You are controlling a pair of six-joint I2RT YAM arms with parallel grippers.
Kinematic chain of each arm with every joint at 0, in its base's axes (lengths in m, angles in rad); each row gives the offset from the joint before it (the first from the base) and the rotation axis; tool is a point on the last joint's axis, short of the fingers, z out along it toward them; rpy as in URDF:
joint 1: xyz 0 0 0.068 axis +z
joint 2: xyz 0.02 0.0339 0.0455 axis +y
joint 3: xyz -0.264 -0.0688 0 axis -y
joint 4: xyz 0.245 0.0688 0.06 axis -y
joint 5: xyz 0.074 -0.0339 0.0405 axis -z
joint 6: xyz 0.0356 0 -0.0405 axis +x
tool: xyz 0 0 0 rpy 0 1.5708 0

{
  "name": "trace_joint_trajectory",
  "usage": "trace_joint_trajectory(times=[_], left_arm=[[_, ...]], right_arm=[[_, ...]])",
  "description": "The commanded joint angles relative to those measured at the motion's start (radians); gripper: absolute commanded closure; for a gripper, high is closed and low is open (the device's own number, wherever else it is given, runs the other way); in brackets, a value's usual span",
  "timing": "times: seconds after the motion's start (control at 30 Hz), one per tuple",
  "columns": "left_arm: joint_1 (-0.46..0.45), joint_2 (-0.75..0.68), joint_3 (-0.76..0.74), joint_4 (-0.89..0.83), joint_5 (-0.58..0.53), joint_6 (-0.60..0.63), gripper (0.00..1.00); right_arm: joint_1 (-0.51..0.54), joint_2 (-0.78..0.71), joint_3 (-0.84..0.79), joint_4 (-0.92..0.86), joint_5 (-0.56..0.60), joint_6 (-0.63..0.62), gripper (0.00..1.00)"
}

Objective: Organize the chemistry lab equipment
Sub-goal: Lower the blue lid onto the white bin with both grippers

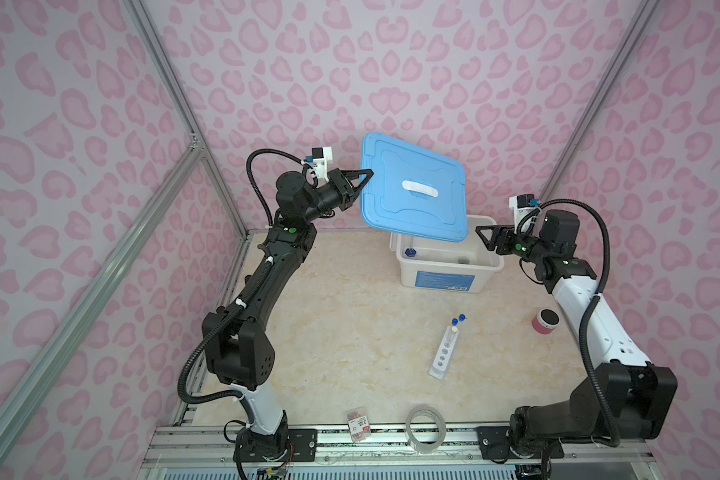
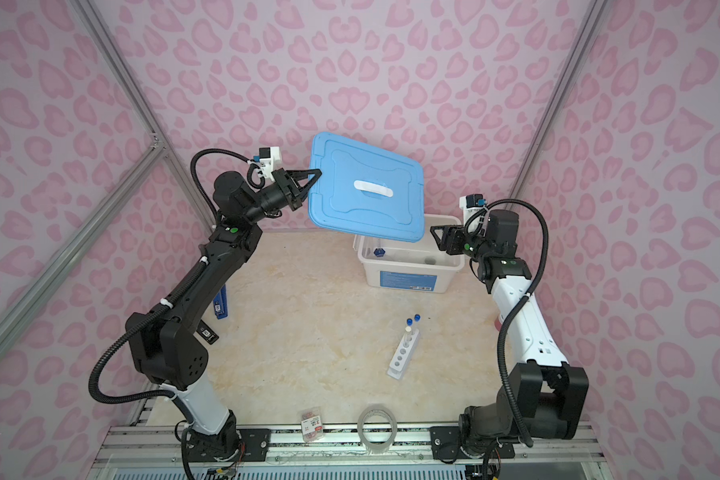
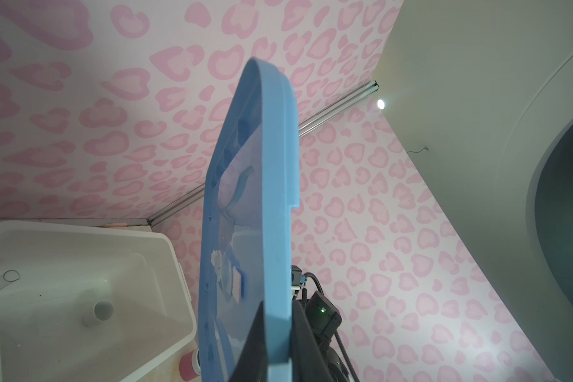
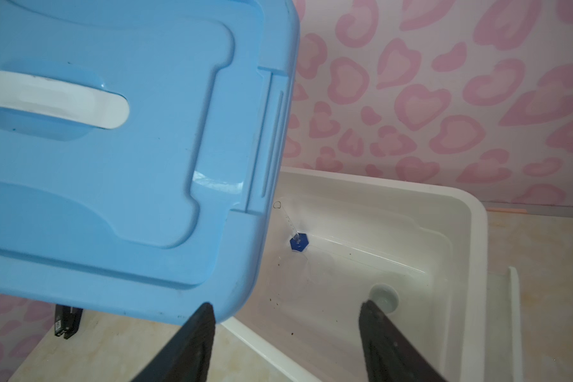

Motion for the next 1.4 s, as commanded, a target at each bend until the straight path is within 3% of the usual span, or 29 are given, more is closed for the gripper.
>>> trace_joint_trajectory(times=[0.0, 0.07, 0.4, 0.9, 1.37], left_arm=[[-0.004, 0.037, 0.037, 0.124, 0.044, -0.065, 0.96], [-0.005, 0.053, 0.045, 0.136, 0.051, -0.073, 0.96], [-0.029, 0.125, 0.110, 0.130, 0.079, -0.082, 0.96], [-0.048, 0.263, 0.162, 0.081, 0.062, -0.010, 0.97], [-0.060, 0.397, 0.186, -0.020, 0.017, 0.091, 0.79]], right_arm=[[-0.006, 0.059, 0.031, 0.112, -0.199, 0.060, 0.29], [-0.009, 0.085, 0.032, 0.171, -0.251, 0.091, 0.28], [-0.019, 0.191, 0.051, 0.211, -0.306, 0.089, 0.27], [-0.065, 0.146, -0.004, 0.204, -0.306, 0.082, 0.35], [-0.078, 0.169, -0.036, 0.188, -0.231, 0.100, 0.43]])
